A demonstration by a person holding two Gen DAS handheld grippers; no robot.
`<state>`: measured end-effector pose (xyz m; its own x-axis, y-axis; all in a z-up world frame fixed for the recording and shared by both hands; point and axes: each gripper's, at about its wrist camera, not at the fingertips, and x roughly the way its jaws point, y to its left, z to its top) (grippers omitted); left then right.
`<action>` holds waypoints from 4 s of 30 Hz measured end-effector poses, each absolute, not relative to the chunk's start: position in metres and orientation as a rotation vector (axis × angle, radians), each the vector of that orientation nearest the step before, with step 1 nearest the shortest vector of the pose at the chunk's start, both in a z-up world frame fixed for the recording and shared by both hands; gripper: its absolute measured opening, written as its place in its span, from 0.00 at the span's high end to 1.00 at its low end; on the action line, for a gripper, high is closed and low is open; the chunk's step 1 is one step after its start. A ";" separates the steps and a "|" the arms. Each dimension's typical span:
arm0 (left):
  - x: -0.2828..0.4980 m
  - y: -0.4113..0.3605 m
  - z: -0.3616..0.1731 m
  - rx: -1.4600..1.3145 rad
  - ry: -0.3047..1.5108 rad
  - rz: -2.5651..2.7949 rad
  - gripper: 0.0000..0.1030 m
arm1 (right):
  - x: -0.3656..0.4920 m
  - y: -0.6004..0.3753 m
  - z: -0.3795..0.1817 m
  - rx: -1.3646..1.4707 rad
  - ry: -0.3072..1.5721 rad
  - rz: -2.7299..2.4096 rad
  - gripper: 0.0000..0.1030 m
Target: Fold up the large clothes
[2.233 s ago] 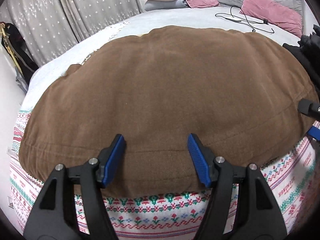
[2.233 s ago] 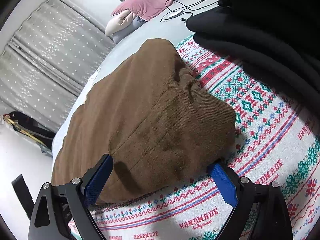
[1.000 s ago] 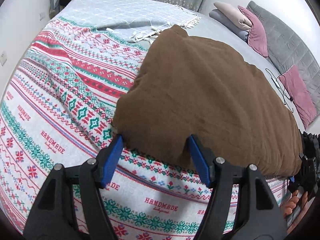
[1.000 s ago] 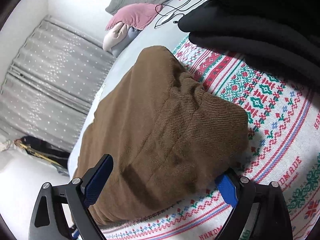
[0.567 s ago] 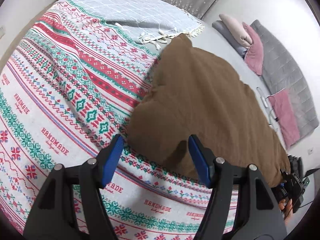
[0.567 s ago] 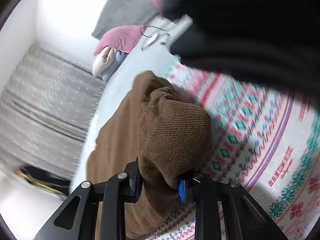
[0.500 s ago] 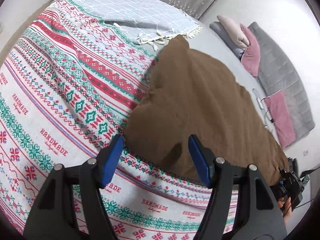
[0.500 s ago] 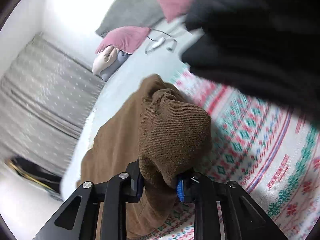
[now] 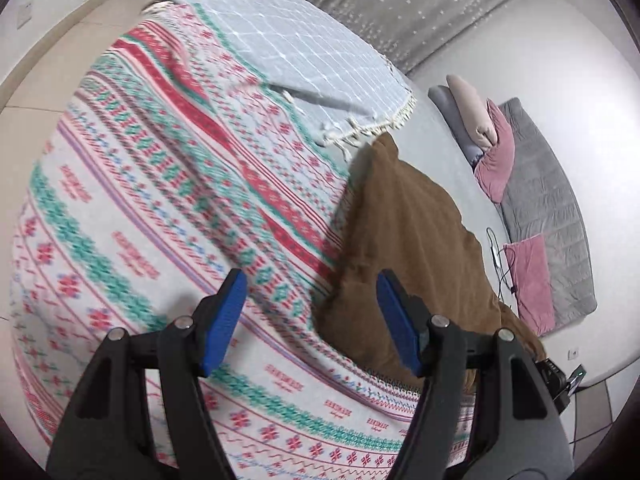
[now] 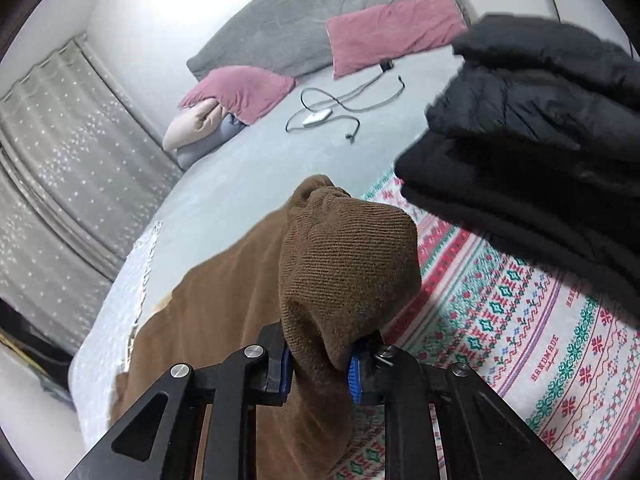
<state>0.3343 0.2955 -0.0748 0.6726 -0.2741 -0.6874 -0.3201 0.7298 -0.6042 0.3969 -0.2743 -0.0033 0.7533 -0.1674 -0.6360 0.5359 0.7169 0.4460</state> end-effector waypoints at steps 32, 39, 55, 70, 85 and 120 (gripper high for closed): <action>0.338 0.324 -0.096 -0.969 0.846 -0.061 0.34 | 0.351 0.180 -0.065 -0.809 0.537 0.392 0.47; 0.354 0.280 -0.085 -0.883 0.870 -0.123 0.34 | 0.330 0.115 -0.086 -1.144 0.386 0.162 0.22; 0.385 0.204 -0.097 -0.667 0.932 -0.184 0.57 | 0.336 0.021 -0.095 -0.891 0.519 0.131 0.66; 0.378 0.213 -0.111 -0.726 0.913 -0.192 0.58 | 0.317 0.002 -0.069 -0.726 0.630 0.210 0.62; 0.373 0.227 -0.118 -0.823 0.918 -0.223 0.58 | 0.391 -0.001 -0.016 -0.295 0.885 0.388 0.66; 0.422 0.160 -0.086 -0.250 0.885 -0.185 0.71 | 0.579 -0.061 0.031 0.092 0.944 0.367 0.63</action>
<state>0.4221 0.1605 -0.0862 0.6208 -0.2614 -0.7391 0.0563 0.9552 -0.2905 0.5794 -0.0607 0.0308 0.5297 0.3465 -0.7742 -0.2670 0.9345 0.2355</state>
